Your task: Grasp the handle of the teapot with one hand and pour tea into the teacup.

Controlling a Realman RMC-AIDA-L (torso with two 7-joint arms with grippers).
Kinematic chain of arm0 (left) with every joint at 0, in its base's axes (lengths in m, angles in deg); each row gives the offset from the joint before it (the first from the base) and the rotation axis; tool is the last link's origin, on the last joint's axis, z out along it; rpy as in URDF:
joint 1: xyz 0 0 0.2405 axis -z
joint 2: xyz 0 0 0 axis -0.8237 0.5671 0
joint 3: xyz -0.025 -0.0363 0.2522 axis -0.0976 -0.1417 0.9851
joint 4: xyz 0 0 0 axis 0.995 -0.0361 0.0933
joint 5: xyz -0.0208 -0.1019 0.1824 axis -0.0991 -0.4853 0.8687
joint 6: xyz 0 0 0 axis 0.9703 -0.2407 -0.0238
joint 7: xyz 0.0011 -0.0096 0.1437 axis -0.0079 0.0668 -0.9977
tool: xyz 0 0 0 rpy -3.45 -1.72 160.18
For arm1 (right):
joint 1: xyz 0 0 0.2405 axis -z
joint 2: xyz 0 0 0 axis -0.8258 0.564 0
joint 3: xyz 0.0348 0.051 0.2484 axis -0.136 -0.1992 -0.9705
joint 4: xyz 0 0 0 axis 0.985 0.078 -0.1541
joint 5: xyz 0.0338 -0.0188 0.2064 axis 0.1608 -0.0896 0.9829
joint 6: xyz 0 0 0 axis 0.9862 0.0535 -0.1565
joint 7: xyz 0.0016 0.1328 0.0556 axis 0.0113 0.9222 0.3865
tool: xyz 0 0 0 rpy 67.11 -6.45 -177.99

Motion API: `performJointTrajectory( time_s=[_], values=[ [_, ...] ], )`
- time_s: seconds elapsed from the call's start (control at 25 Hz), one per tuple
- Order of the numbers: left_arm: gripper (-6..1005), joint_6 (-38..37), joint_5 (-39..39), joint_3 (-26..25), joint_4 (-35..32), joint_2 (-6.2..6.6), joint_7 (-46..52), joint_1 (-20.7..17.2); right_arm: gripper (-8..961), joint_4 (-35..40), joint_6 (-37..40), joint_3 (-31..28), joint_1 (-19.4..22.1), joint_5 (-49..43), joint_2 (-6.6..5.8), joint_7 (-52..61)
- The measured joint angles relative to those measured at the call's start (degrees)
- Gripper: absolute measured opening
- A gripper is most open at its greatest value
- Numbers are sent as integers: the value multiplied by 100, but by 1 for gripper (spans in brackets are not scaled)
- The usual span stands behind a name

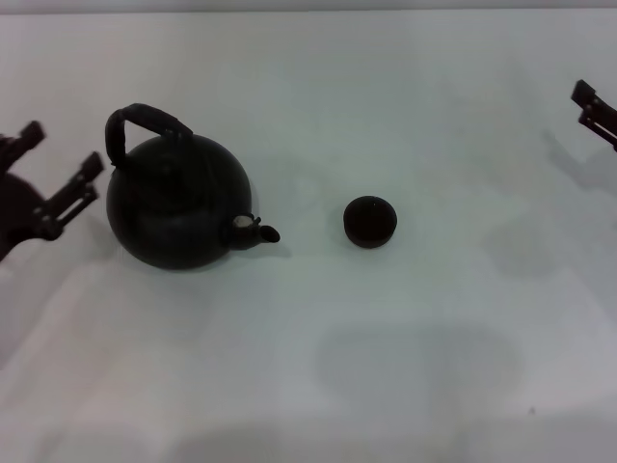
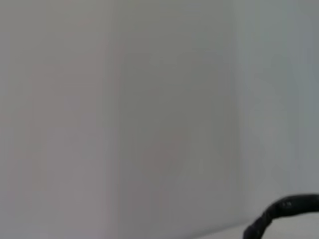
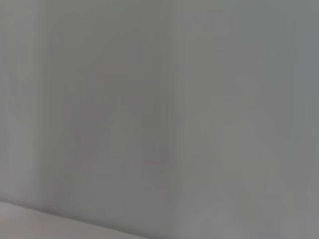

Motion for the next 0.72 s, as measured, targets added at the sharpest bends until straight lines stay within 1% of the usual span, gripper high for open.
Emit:
performJointTrajectory(
  time_s=[0.16,0.24,0.28,0.36,0.48,0.64,0.72],
  values=[
    [785,-278,-393,0,1,13,-110,-431,871,107,-53,-13,150,40,-10,13],
    [785,-371,-879,-1,39,0,-393,-723,871,107,-90,-24,231,81,-9,-31],
    [785,-371,-879,-1,39,0,-393,-723,871,107,-90,-24,231,81,-9,-31],
    [785,-457,-1356,0,234,-11,-647,-841,871,2,-90,-58,259,156,-8,-159],
    [785,-705,-2014,0,698,-3,-962,-856,871,-282,-91,-207,264,284,-3,-398],
    [785,-1022,-2817,0,1245,1,-1372,-843,871,-843,-208,-678,254,490,9,-910],
    [785,-1103,-3162,0,1432,-1,-1490,-836,871,-1204,-325,-1063,260,526,11,-1247]
  ],
)
